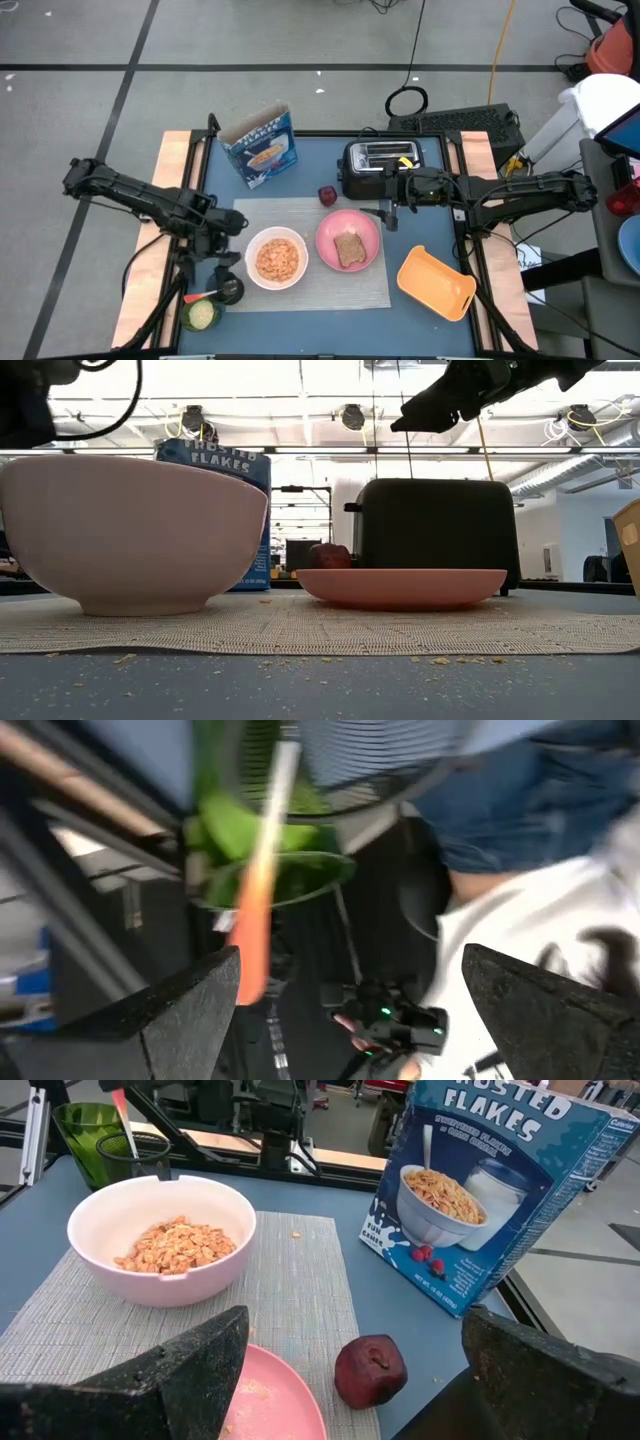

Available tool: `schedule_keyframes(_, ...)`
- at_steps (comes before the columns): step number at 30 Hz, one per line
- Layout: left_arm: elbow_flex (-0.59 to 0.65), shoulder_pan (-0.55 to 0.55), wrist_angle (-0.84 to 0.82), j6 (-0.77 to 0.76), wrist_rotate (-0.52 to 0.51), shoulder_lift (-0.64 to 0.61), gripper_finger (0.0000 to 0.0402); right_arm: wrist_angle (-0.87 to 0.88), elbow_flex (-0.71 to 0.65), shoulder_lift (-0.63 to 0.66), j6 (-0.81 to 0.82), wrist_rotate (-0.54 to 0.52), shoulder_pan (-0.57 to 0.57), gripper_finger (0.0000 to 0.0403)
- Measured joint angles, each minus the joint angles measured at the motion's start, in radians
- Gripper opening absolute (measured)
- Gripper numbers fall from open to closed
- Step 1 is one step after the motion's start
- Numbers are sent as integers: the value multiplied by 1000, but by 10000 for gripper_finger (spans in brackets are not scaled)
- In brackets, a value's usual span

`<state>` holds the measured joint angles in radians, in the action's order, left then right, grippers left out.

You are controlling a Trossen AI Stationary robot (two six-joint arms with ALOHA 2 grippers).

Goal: Arrange a breakfast setting
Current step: Put the orange spoon on the mat

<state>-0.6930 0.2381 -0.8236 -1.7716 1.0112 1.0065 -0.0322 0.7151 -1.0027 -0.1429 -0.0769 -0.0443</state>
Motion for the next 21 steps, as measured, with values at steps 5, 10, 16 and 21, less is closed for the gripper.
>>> schedule_keyframes(5, 0, 74, -48, 12, -22, 0, 383, 0, 0, 0, 0, 0, 0, 352)
schedule_keyframes(10, 0, 148, -48, 6, -25, 0, 383, 0, 0, 0, 0, 0, 0, 352)
schedule_keyframes(16, 0, 209, -47, -43, -105, 0, 383, 0, 0, 0, 0, 0, 0, 352)
schedule_keyframes(21, 0, 224, -41, -71, -120, 0, 383, 0, 0, 0, 0, 0, 0, 352)
